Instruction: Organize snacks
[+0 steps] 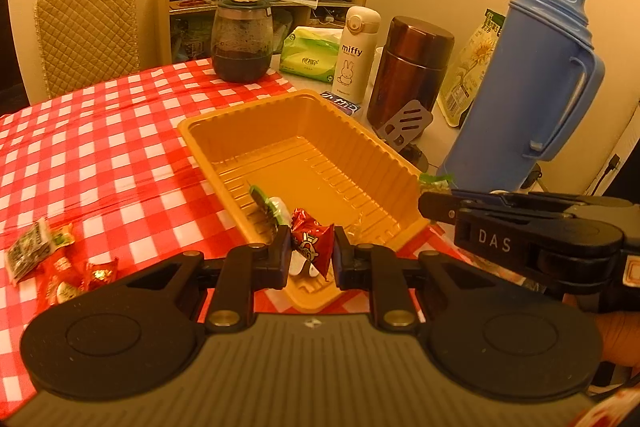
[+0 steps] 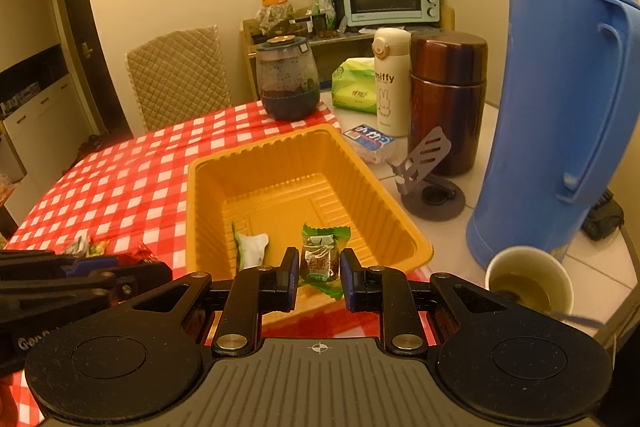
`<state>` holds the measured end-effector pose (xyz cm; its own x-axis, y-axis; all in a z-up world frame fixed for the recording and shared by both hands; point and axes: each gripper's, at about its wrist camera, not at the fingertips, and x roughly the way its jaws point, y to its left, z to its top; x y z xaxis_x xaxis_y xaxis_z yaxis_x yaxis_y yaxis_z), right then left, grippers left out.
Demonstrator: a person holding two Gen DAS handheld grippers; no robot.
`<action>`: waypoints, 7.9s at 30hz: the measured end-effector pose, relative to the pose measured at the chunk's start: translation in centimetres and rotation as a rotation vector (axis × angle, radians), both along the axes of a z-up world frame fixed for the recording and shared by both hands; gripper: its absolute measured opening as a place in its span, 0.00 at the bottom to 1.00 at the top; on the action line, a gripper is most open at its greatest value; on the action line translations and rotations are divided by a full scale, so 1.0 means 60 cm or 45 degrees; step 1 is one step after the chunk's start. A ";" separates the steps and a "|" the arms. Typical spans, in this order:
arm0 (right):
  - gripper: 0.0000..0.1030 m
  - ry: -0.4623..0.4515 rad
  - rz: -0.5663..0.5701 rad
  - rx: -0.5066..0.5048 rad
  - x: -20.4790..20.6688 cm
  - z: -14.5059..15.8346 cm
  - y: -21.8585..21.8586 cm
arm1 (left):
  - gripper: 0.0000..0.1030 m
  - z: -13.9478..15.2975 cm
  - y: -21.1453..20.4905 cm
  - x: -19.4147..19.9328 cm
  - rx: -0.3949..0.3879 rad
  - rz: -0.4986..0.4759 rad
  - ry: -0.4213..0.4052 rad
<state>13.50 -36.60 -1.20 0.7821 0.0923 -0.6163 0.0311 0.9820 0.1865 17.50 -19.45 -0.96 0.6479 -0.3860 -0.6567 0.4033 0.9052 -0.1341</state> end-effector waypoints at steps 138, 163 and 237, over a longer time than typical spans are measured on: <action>0.70 0.121 0.362 0.025 0.080 -0.092 0.272 | 0.44 -0.154 0.337 0.052 -0.118 0.453 0.123; 0.70 0.052 0.768 -0.155 0.165 -0.144 0.387 | 0.19 -0.113 0.432 -0.010 -0.130 0.545 0.112; 0.20 0.001 0.490 -0.049 -0.114 0.013 0.259 | 0.19 0.033 0.311 -0.199 -0.110 0.407 0.029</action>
<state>6.65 -21.04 -0.42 0.6944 0.3559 -0.6254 -0.3412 0.9281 0.1492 5.58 -0.79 1.04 0.7307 -0.2202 -0.6462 0.0967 0.9704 -0.2213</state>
